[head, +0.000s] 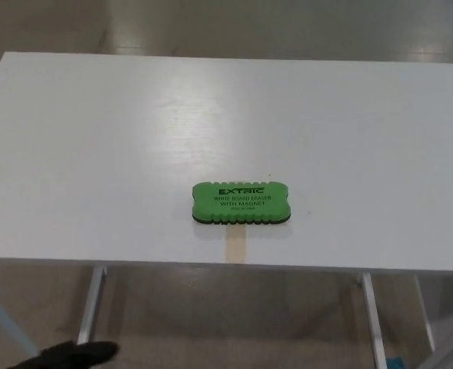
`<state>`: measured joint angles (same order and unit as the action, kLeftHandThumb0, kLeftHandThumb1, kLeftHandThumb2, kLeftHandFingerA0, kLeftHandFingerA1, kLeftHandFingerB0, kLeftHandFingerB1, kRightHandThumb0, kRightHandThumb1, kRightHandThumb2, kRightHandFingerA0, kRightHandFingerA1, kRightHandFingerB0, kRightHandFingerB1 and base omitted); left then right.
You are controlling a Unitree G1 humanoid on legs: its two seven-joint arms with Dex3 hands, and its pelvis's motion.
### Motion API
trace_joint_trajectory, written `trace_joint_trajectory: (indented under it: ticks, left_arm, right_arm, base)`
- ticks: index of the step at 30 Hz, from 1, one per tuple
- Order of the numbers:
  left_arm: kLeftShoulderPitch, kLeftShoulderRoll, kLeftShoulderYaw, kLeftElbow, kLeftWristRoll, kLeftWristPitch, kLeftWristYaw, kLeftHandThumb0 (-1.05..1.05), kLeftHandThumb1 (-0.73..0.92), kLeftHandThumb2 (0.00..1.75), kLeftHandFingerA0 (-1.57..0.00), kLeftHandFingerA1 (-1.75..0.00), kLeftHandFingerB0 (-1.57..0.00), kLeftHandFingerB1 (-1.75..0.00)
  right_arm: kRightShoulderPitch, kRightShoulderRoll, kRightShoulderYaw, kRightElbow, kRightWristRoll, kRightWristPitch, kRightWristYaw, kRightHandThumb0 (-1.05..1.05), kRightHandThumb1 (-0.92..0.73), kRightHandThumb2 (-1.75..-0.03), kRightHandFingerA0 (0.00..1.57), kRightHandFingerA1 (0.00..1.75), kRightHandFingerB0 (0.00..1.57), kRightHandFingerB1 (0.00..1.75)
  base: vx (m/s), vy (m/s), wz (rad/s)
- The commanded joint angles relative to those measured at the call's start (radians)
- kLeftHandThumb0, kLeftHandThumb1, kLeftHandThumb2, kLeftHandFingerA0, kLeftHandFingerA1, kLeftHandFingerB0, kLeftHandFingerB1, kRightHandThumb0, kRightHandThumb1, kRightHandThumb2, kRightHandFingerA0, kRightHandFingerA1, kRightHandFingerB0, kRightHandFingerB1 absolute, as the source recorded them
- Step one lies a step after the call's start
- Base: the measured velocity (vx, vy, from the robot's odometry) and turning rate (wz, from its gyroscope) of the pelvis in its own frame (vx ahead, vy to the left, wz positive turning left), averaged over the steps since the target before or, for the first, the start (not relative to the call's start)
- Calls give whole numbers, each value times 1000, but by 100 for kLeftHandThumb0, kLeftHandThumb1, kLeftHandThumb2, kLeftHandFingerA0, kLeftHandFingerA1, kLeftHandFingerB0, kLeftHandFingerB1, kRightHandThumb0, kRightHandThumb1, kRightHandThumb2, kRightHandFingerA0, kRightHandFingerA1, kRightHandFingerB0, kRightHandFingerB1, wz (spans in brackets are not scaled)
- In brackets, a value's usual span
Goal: Use the left hand to press on the green eraser and wipe the desk from center to the left and then back to center.
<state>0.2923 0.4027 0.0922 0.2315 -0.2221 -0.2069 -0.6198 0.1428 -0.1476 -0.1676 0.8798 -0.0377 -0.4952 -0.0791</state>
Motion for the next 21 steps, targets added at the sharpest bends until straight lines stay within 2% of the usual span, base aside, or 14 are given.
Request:
trace_joint_trajectory:
  ticks: [1,7,9,10,16,19,21]
  left_arm:
    - [31,55,-102,-195,-133,65,-259,-32,67,60,-89,-55,-71,-46]
    - [-5,128,-190,-359,-170,153,-335,-31,69,62,-93,-60,-77,-51]
    - [-30,139,-222,-412,-180,159,-351,-28,74,61,-90,-66,-83,-54]
    - [-43,143,-236,-446,-190,173,-355,-25,74,62,-91,-75,-86,-59]
    - [-110,164,-282,-610,-259,257,-345,-25,77,62,-97,-83,-91,-67]
    - [-222,101,-293,-684,-261,265,-278,-26,81,63,-98,-89,-92,-82]
    - [-270,58,-293,-684,-236,246,-241,-26,81,63,-98,-89,-92,-82]
  right_arm:
    - [-1,-26,33,58,-47,-83,-14,-40,-72,-63,66,46,51,37]
    - [-2,-26,30,68,-33,-84,-8,-40,-72,-63,67,47,51,37]
    - [-4,-26,32,75,-32,-86,-8,-40,-71,-62,67,47,51,37]
    - [-4,-26,33,76,-32,-86,-10,-40,-71,-62,67,47,51,37]
    - [-10,-30,38,91,-33,-92,-17,-40,-71,-62,67,48,51,37]
    - [-11,-26,38,96,-28,-95,-18,-40,-72,-63,68,50,51,37]
    - [-10,-24,39,94,-27,-92,-18,-40,-72,-63,68,50,51,37]
  base:
    - [0,0,0]
    - [0,0,0]
    - [0,0,0]
    - [0,0,0]
    - [0,0,0]
    - [0,0,0]
    - [0,0,0]
